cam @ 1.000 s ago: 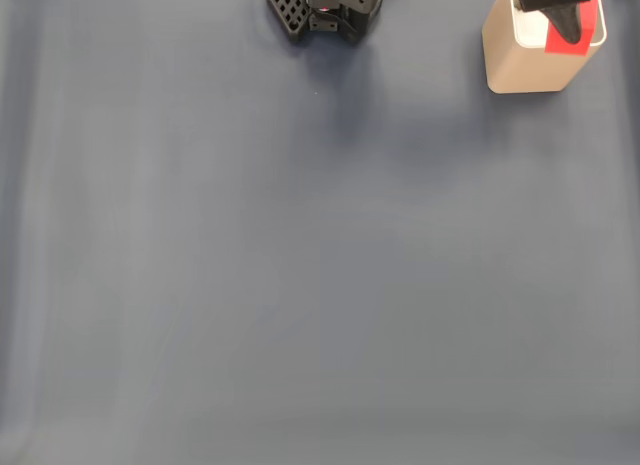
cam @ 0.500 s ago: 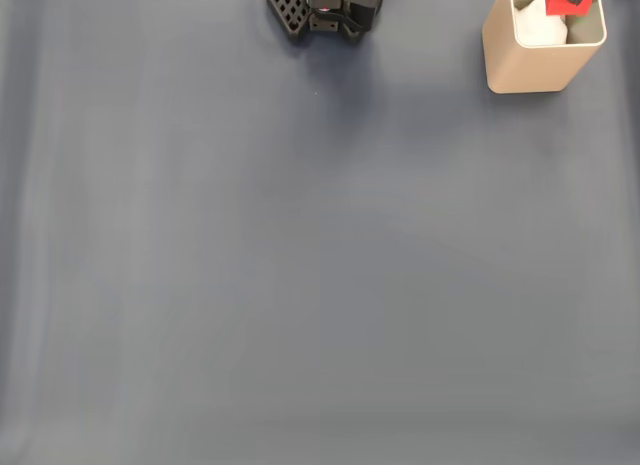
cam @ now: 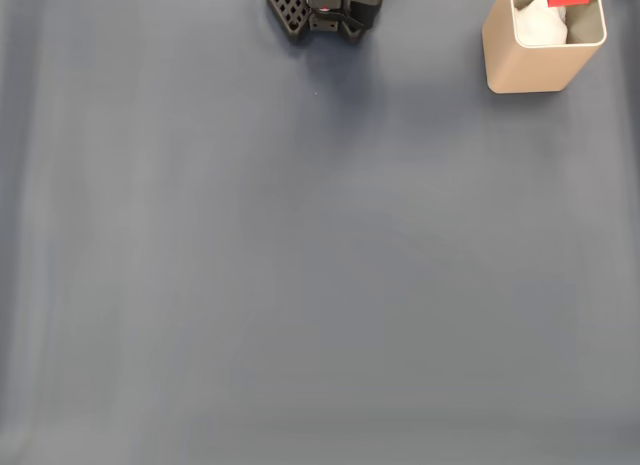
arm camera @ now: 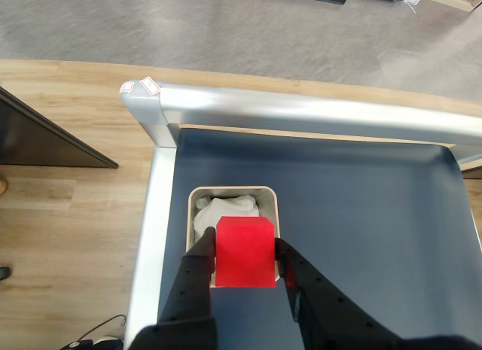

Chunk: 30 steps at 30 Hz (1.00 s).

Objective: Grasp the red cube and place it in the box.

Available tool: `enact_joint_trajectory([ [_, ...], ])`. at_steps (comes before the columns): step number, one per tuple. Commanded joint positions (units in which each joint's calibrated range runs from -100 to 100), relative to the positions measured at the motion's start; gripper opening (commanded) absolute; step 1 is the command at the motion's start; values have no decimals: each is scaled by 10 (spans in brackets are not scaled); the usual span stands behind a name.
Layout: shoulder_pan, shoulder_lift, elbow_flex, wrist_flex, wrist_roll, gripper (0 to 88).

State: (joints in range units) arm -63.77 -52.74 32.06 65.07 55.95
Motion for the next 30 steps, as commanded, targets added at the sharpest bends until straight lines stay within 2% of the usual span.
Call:
enact_joint_trajectory([
  [1,-3,2,-2,1,2,4],
  [30,17,20,-12,-9,-5,11],
])
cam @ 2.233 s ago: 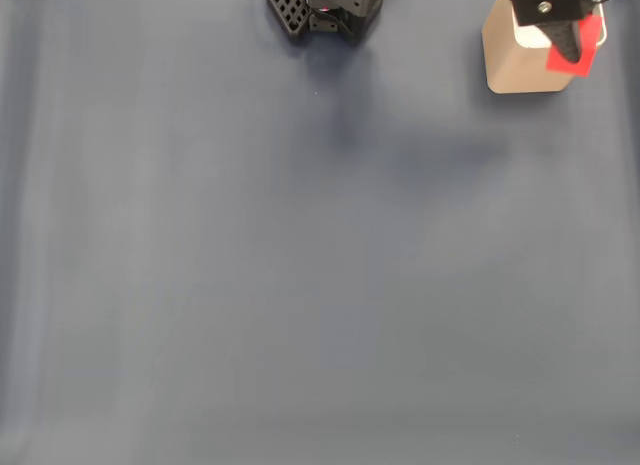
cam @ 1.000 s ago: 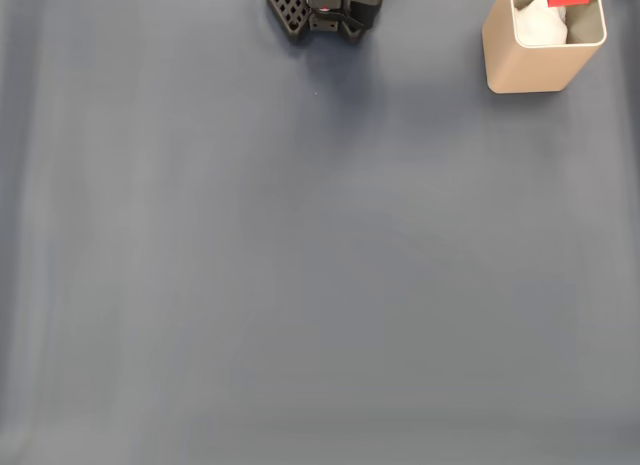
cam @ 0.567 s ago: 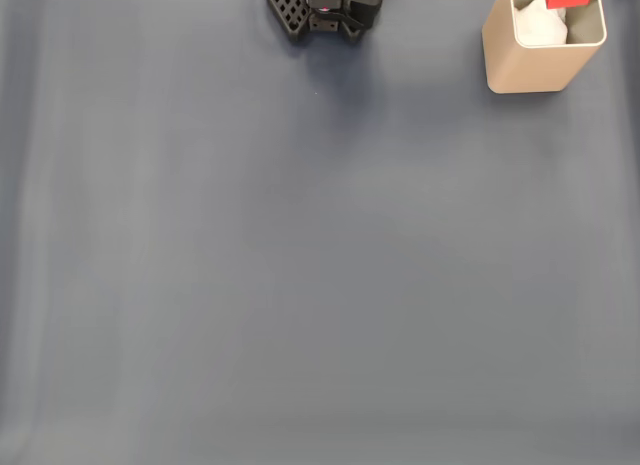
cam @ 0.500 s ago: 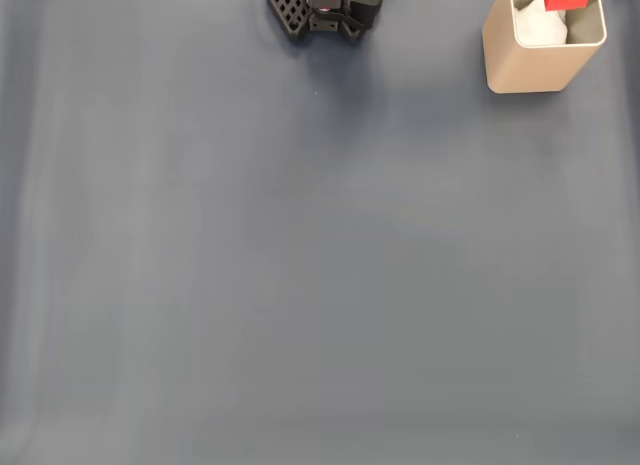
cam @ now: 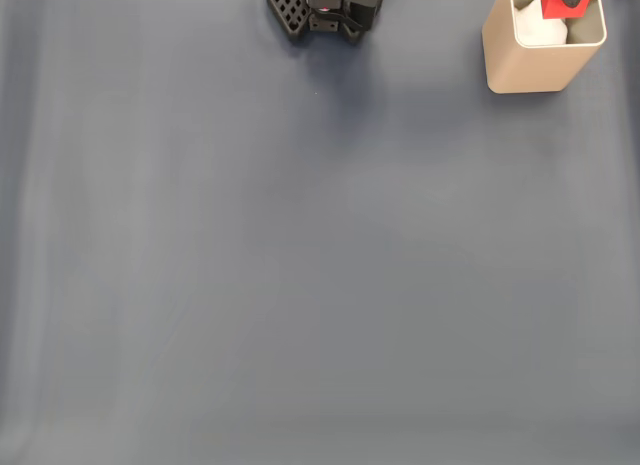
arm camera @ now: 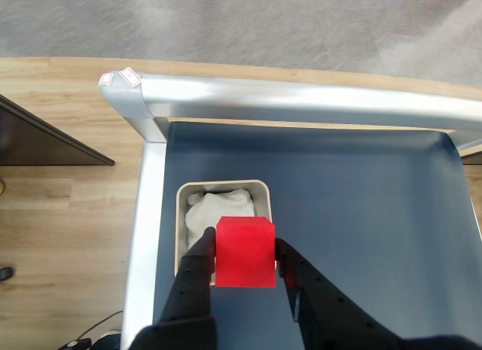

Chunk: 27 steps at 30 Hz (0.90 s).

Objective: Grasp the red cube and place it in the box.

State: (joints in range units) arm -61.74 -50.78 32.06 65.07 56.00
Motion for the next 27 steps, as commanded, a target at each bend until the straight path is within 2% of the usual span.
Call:
enact_joint_trajectory([
  [1,-4,0,-12,-9,-6,11],
  [12,-5,2,-6,-30,6,11],
  [18,-5,4,-6,-59,-5,135],
  [20,-5,4,-5,-64,-6,138],
  [27,-5,0,1,-67,21,237],
])
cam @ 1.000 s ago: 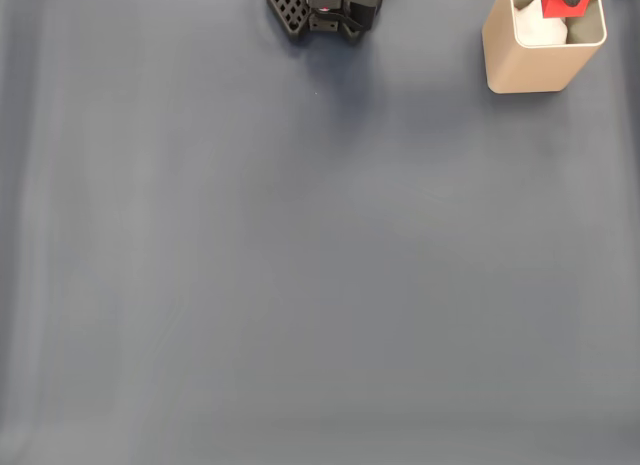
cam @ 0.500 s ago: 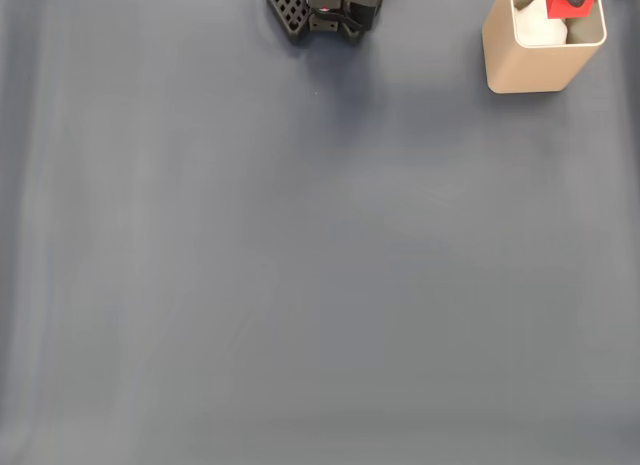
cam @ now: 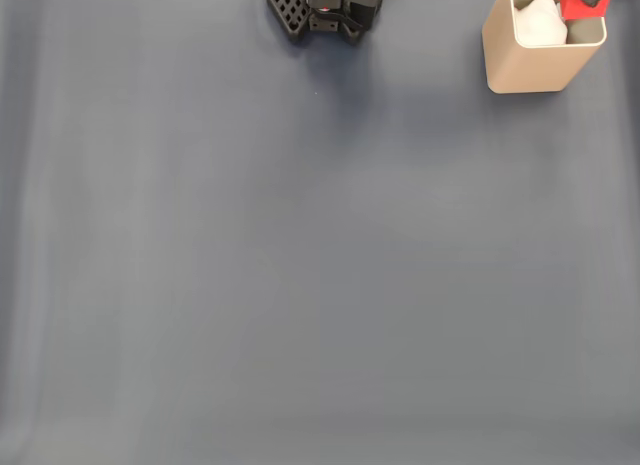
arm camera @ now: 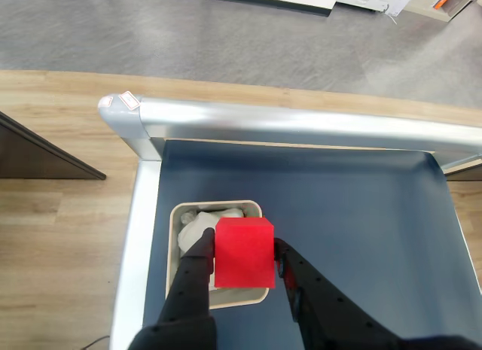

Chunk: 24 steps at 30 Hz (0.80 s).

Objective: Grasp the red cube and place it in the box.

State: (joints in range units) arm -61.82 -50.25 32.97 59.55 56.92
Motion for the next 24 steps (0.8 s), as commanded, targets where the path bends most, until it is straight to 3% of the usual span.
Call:
enact_joint_trajectory([
  [1,-4,-5,-8,-12,18,243],
  [16,3,-20,-5,3,-22,460],
  [24,-1,-27,-3,1,-13,509],
])
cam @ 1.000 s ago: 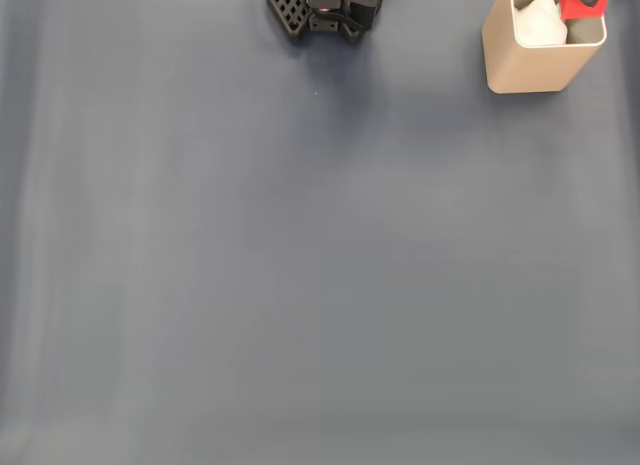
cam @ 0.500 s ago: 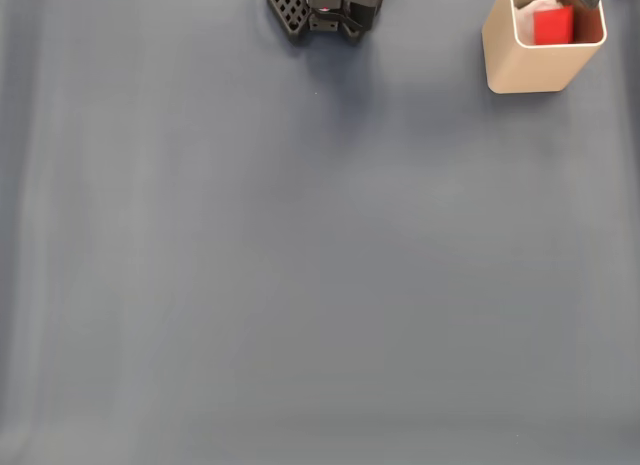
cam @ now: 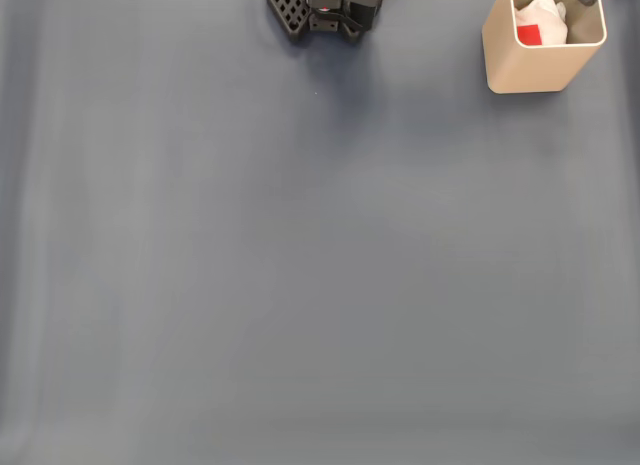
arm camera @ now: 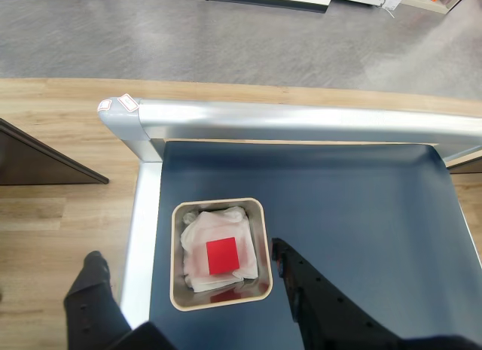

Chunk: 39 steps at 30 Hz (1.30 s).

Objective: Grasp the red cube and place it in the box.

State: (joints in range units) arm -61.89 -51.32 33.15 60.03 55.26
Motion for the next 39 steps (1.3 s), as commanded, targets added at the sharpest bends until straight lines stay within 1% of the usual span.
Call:
enact_joint_trajectory([
  [1,0,-16,-4,-5,4,512],
  [12,0,-26,6,-9,1,502],
  [15,2,-26,6,-14,0,478],
  [18,7,-25,3,-15,-1,429],
  [22,21,-27,8,-18,-3,341],
  [32,68,-38,19,-34,0,22],
  [33,74,-38,19,-34,0,2],
  [34,83,-38,19,-36,0,2],
  [35,116,-31,19,-50,0,2],
  [39,159,-24,22,-64,0,2],
])
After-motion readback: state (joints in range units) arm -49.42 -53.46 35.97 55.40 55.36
